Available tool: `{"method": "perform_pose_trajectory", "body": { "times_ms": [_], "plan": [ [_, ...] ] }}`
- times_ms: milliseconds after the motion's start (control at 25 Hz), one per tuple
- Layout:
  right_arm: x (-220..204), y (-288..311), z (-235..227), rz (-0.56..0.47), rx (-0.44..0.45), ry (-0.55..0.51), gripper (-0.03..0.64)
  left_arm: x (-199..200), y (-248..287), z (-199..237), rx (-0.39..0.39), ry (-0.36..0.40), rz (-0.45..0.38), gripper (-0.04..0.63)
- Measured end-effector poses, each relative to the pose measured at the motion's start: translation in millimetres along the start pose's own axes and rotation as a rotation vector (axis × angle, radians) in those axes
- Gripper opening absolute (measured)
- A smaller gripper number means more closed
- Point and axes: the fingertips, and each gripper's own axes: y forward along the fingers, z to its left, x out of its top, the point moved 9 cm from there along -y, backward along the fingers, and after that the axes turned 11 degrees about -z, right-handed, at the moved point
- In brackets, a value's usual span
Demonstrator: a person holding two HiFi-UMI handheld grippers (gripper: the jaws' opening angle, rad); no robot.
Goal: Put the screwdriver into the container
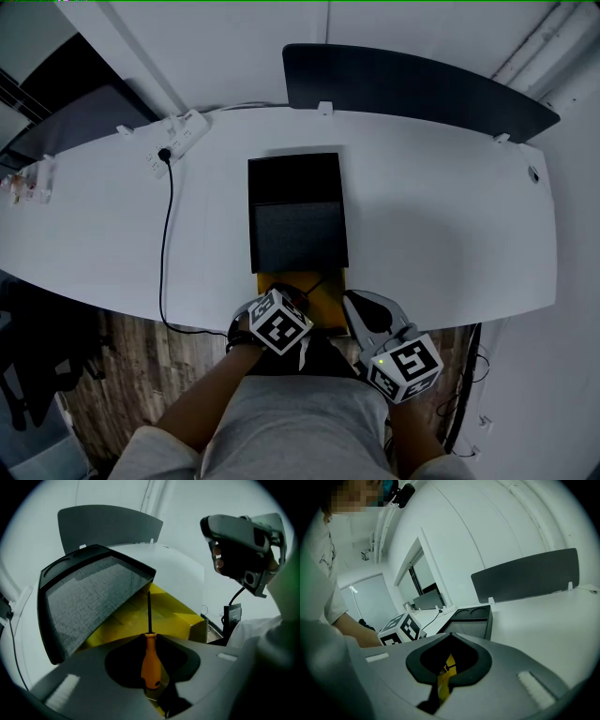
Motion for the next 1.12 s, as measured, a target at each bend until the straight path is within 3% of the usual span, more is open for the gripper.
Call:
{"method": "perform_pose_trajectory", "body": {
  "times_ms": [1120],
  "plan": [
    [-4,-4,-1,-0.007,0.009,0.023,0.014,0,22,-5,0.021,0.061,0.087,0.08]
  ]
}}
